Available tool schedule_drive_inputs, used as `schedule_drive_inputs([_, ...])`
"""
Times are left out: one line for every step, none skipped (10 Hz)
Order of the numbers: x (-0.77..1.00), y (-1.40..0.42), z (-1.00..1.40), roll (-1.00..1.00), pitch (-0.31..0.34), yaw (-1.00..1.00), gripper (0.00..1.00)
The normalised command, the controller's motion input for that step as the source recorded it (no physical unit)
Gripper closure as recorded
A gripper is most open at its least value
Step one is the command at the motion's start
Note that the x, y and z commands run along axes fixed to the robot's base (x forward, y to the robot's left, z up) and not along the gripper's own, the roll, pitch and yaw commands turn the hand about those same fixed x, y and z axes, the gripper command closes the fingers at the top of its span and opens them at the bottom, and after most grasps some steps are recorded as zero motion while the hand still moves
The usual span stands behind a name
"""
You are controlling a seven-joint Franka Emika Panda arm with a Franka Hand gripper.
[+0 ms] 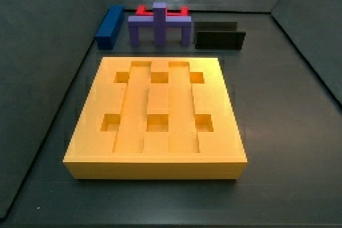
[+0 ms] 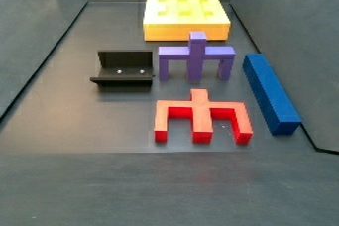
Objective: Pick up the green object. Move up. Move to above the board. Insert the green object.
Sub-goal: Insert the green object.
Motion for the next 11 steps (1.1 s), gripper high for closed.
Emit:
schedule_drive_inputs([-0.05,0.0,-0.51,-0.25,-0.164,0.0,1.0])
schedule_drive_inputs([-0.1,-0.06,-0.56,-0.2,-0.154,0.0,1.0])
schedule_drive_inputs([-0.11,-0.14,-0.59,-0.14,-0.131,0.0,1.0])
schedule_drive_inputs([-0.09,-0.16,-0.58,-0.14,-0.133,0.0,1.0])
schedule_drive_inputs([-0.06,-0.23,-0.55,-0.11,-0.116,0.01,1.0])
schedule_drive_inputs([-0.03,-0.36,-0.5,-0.03,-0.074,0.03,1.0])
schedule_drive_inputs([-0.02,-0.39,-0.51,0.0,-0.039,0.04,1.0])
schedule_drive_inputs([-0.05,-0.37,-0.55,0.0,-0.019,0.03,1.0])
schedule_drive_inputs([-0.03,-0.23,-0.63,-0.09,-0.003,0.03,1.0])
schedule_drive_inputs([-0.02,-0.19,-0.67,-0.1,0.0,0.03,1.0])
schedule_drive_inputs([-0.09,-0.19,-0.67,-0.07,0.0,0.01,1.0])
